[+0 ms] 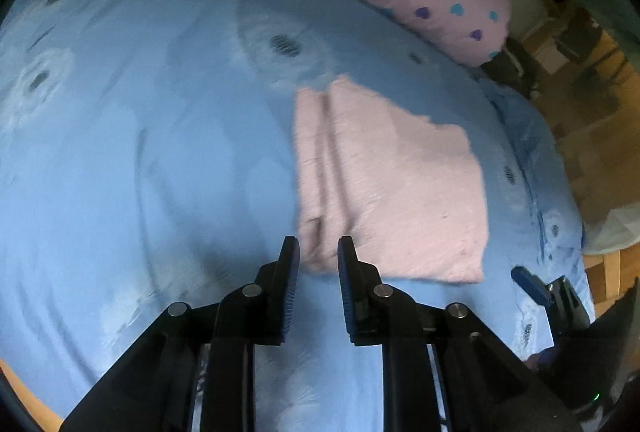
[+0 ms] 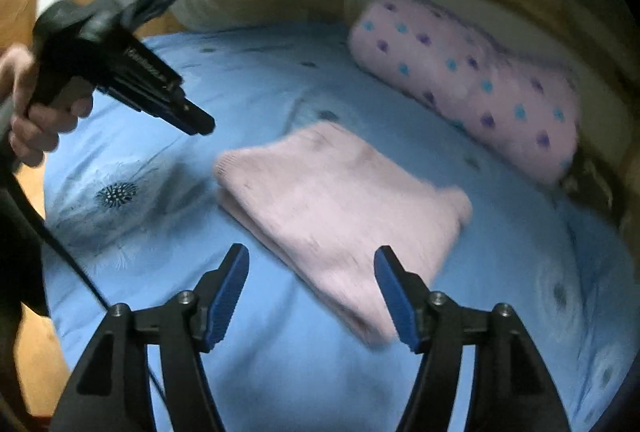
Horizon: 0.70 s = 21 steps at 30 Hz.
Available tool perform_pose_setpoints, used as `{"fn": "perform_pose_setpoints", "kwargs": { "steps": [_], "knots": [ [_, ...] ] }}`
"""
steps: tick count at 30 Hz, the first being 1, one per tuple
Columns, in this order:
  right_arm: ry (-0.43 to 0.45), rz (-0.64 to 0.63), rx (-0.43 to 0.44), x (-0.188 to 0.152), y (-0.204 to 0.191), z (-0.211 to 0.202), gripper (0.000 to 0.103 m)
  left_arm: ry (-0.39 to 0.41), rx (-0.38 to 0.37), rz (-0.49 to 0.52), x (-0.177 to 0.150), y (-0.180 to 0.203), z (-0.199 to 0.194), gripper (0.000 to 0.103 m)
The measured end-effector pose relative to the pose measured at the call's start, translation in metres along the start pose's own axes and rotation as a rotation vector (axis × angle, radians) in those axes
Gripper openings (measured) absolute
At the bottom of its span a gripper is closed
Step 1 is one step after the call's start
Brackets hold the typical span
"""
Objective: Fold small clothes
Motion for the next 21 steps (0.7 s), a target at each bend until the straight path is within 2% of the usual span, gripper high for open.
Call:
{"fn": "perform_pose_setpoints", "kwargs": {
  "steps": [4, 6, 8, 9, 10, 11, 12, 14, 17, 21],
  "knots": [
    [0.004, -0.197, -0.120, 0.033, -0.043, 0.042, 0.069, -0.036, -0.020, -0.089, -0.005, -0.031, 0.003, 0.012],
    [0.005, -0.296, -0.239, 0.047, -0.062, 0.071, 0.069, -0.040, -0.032, -0.134, -0.005, -0.045, 0.001, 0.012],
    [0.020, -0.317, -0.311, 0.061, -0.068, 0.085, 0.064, -0.039, -0.049, -0.165, -0.007, -0.054, -0.001, 0.012],
    [0.028, -0.290, -0.287, 0.069, -0.068, 0.085, 0.056, -0.042, -0.070, -0.178, -0.008, -0.056, -0.003, 0.012],
    [0.037, -0.256, -0.226, 0.074, -0.069, 0.083, 0.028, -0.045, -0.090, -0.181, -0.010, -0.056, -0.004, 0.012],
    [0.047, -0.199, -0.148, 0.079, -0.066, 0.079, 0.024, -0.049, -0.106, -0.177, -0.011, -0.054, -0.006, 0.012],
    [0.067, -0.108, -0.083, 0.085, -0.055, 0.072, 0.024, -0.050, -0.111, -0.162, -0.012, -0.051, -0.007, 0.012],
    [0.109, 0.040, -0.024, 0.091, -0.030, 0.060, 0.023, -0.049, -0.086, -0.132, -0.013, -0.046, -0.007, 0.012],
    [0.112, 0.308, 0.082, 0.090, 0.022, 0.055, 0.021, -0.057, -0.065, -0.092, -0.016, -0.034, -0.002, 0.012],
    [0.104, 0.434, 0.144, 0.081, 0.053, 0.054, 0.021, -0.060, -0.090, -0.020, -0.014, -0.003, 0.008, 0.012]
  ]
}}
Point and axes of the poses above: each gripper's, at about its wrist camera, not at the fingertips, and z roughly the way its jaws point, y to its right, x to its top, the point moved 10 cm from there along z, roughly the way its jaws point, and after that the axes turned 14 degrees about -y, right-handed, at the moved point
